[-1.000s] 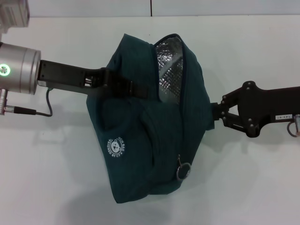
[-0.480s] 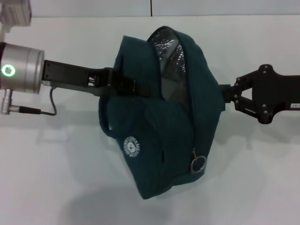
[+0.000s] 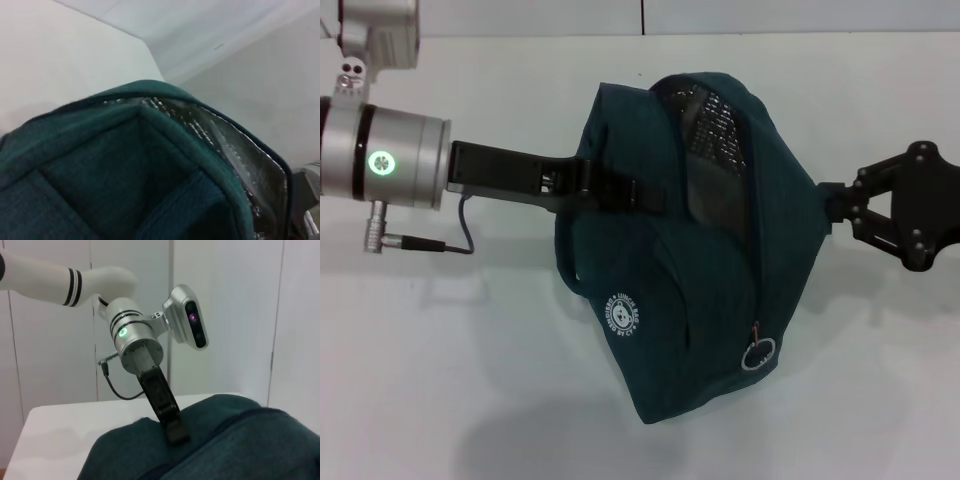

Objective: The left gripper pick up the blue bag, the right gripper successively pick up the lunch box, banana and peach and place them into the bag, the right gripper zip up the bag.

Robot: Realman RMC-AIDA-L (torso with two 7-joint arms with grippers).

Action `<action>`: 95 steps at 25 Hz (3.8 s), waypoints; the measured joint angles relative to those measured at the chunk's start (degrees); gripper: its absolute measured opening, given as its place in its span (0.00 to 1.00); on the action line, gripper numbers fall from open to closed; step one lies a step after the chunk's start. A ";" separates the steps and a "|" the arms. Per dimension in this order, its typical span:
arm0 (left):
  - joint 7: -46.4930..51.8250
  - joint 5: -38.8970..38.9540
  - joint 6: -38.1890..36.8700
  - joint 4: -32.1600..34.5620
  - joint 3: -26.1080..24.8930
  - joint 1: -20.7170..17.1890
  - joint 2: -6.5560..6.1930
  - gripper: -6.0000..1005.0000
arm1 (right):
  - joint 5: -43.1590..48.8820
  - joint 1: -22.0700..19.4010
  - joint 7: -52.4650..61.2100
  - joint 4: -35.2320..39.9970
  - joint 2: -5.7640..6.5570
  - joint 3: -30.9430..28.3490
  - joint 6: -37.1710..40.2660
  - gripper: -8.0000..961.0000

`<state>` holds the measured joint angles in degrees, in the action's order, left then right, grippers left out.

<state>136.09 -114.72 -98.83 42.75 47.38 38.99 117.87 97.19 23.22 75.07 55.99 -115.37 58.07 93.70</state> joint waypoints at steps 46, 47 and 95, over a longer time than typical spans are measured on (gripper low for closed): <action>-1.73 2.98 0.26 -0.83 -0.63 -7.62 1.28 0.05 | 5.89 -2.96 -13.36 -20.40 -0.12 -3.40 10.94 0.66; -1.79 3.14 0.25 -0.83 -0.63 -7.62 1.28 0.05 | 5.72 -2.56 -13.96 -21.75 -0.21 -2.82 9.37 0.66; -1.97 3.28 -0.10 -0.82 -0.58 -7.66 1.00 0.05 | 2.19 6.68 -19.10 -39.51 -0.53 -0.06 0.88 0.66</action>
<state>134.12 -111.44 -98.93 41.93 46.81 31.34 118.87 99.38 29.91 55.98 16.48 -115.90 58.01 94.57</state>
